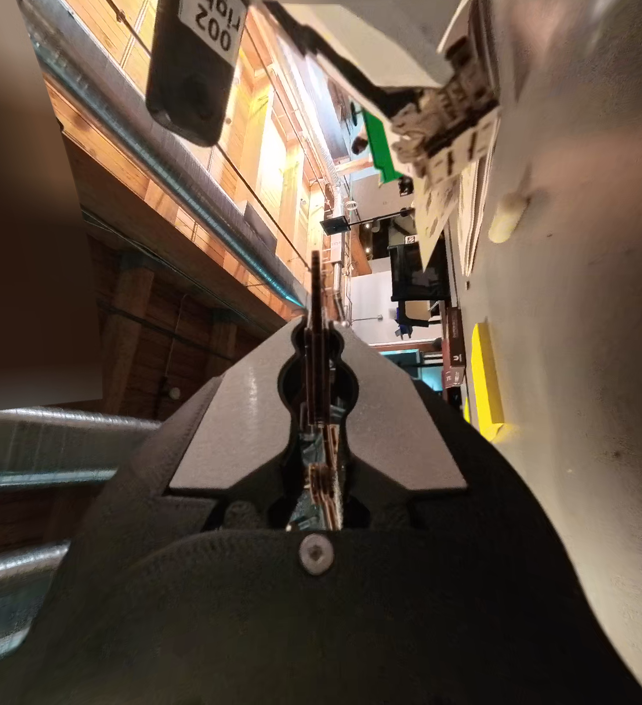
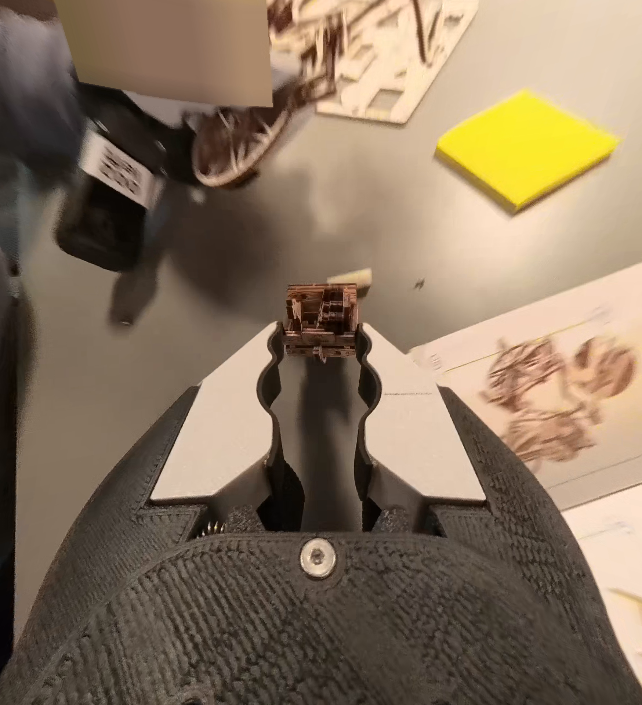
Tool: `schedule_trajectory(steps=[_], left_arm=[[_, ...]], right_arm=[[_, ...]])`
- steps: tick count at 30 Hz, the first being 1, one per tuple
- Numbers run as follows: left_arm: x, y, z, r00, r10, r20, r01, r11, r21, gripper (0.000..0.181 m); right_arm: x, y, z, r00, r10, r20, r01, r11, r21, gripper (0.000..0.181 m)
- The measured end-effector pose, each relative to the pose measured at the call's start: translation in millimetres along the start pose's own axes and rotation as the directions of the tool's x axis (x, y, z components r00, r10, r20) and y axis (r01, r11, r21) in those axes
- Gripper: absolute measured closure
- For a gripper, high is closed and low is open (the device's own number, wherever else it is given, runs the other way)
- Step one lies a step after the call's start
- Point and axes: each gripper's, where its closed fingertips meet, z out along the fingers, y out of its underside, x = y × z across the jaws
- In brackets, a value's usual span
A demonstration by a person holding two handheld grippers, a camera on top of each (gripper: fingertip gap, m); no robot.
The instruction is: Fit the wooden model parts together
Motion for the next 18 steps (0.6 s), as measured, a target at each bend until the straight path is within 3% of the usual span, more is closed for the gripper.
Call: schedule_trajectory(steps=[4, 6, 8, 11, 15, 18], left_arm=[[-1, -8, -5, 0.999, -0.032, -0.005, 0.032, 0.999, 0.04, 0.173], [0, -11, -8, 0.999, -0.037, -0.009, 0.037, 0.998, 0.059, 0.173], [1, -12, -10, 0.999, -0.046, -0.015, 0.047, 0.996, 0.07, 0.173], [1, -14, -12, 0.998, -0.059, -0.024, 0.061, 0.994, 0.087, 0.173], [1, -26, -17, 0.996, -0.084, -0.037, 0.089, 0.985, 0.145, 0.173], [-1, -40, -24, 0.996, -0.084, -0.041, 0.09, 0.975, 0.204, 0.173]], right_arm=[[-14, 9, 10, 0.994, 0.098, 0.043, -0.097, 0.995, -0.029, 0.146], [-18, 8, 10, 0.991, 0.119, 0.056, -0.118, 0.993, -0.021, 0.135], [-22, 3, 6, 0.991, 0.113, 0.067, -0.114, 0.993, 0.012, 0.122], [-24, -15, -11, 0.996, 0.063, 0.056, -0.069, 0.99, 0.121, 0.12], [-21, -57, -34, 0.999, -0.037, -0.025, 0.043, 0.941, 0.336, 0.143], [-18, -66, -28, 0.987, -0.119, -0.112, 0.15, 0.933, 0.327, 0.158]])
